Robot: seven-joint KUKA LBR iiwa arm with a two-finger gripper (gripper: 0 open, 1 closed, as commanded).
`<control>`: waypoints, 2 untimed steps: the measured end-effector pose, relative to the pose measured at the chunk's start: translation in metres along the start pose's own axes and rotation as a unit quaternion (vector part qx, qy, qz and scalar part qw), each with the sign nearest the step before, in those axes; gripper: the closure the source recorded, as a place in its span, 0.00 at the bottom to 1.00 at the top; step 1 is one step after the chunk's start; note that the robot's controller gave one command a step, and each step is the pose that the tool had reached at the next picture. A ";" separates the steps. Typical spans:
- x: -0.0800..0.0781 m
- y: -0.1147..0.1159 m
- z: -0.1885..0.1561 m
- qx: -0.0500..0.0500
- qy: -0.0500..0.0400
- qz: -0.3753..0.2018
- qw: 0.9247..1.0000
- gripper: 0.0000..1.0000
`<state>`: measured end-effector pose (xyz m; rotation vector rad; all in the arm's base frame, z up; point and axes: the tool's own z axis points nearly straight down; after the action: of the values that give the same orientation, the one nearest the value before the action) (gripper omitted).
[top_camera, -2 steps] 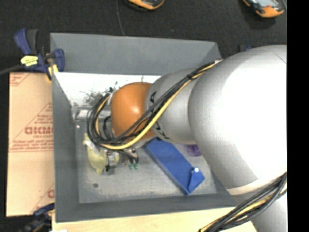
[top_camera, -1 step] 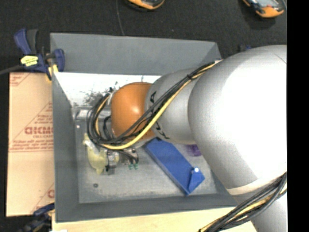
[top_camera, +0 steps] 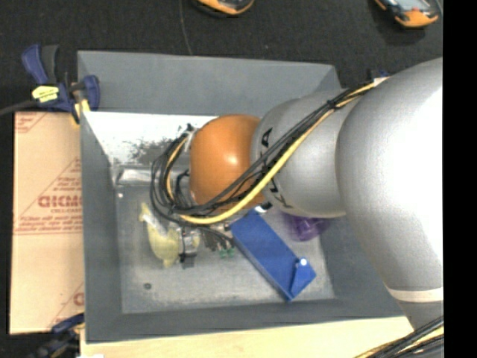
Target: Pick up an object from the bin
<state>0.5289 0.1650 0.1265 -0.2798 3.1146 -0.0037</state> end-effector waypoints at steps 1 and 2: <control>-0.051 0.006 -0.070 0.000 -0.001 -0.042 0.999 1.00; -0.065 0.004 -0.085 -0.001 -0.012 -0.074 0.997 1.00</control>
Offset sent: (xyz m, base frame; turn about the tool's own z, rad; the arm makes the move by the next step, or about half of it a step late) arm 0.0351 -0.0016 -0.0565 -0.3968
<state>0.5911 0.1808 0.2125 -0.5045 3.0620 0.0012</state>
